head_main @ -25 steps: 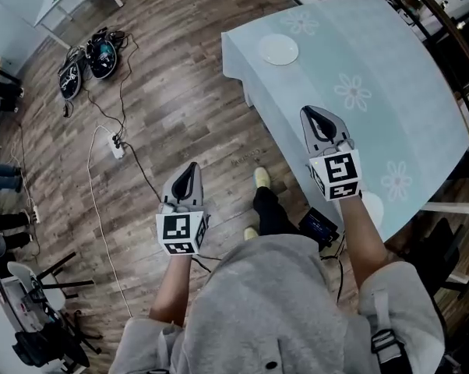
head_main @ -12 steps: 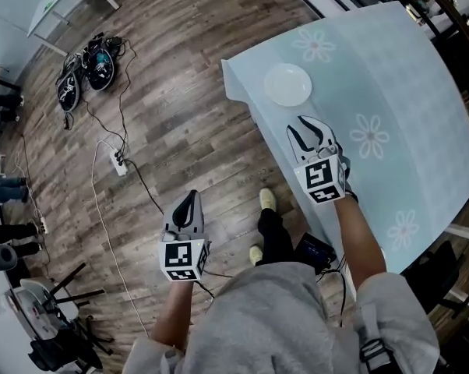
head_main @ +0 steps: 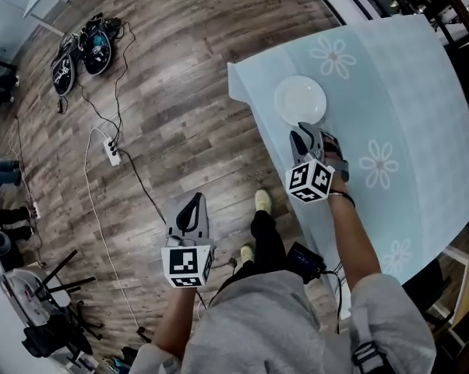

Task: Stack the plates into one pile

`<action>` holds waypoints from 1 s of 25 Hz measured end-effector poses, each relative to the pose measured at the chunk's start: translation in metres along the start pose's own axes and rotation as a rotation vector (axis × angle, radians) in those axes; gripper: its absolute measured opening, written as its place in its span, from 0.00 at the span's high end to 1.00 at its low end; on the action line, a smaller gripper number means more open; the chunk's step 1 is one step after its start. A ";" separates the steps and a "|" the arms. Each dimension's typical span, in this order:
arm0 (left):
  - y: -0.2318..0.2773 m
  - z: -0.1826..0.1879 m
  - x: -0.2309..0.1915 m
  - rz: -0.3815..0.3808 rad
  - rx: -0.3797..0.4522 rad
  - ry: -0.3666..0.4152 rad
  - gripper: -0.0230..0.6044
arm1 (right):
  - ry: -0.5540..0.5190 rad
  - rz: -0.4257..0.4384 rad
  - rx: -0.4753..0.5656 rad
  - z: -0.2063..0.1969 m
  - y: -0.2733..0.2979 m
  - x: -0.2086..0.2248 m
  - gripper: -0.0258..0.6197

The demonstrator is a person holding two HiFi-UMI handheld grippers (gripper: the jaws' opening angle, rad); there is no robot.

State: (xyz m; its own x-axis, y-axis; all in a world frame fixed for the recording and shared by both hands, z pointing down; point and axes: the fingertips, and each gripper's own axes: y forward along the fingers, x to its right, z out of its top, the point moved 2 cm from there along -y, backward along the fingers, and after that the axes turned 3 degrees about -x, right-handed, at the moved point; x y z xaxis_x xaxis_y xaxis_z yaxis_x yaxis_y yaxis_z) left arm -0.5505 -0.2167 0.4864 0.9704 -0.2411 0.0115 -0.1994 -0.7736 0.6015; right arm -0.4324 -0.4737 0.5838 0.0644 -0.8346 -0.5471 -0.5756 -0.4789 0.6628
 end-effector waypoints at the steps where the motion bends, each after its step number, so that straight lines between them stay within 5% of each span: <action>1: 0.003 -0.002 -0.001 0.001 -0.008 -0.002 0.93 | -0.002 0.013 -0.016 -0.003 0.008 -0.001 0.77; 5: 0.014 -0.009 -0.006 0.002 -0.045 -0.001 0.93 | 0.019 0.085 -0.053 -0.011 0.030 -0.004 0.77; 12: 0.025 -0.014 -0.010 -0.002 -0.086 0.001 0.93 | -0.104 0.082 -0.063 -0.011 0.041 -0.006 0.80; 14: 0.026 -0.011 -0.004 -0.010 -0.083 0.007 0.93 | -0.130 0.084 -0.072 -0.012 0.040 -0.009 0.87; 25: 0.014 -0.005 0.004 -0.005 -0.056 0.012 0.93 | -0.130 0.104 -0.150 -0.009 0.047 -0.010 0.88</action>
State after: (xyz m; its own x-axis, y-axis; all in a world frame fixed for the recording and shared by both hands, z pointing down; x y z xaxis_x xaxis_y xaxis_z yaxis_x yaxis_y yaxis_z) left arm -0.5491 -0.2251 0.4988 0.9731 -0.2298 0.0176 -0.1866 -0.7407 0.6454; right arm -0.4523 -0.4900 0.6252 -0.1006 -0.8440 -0.5268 -0.4454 -0.4352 0.7824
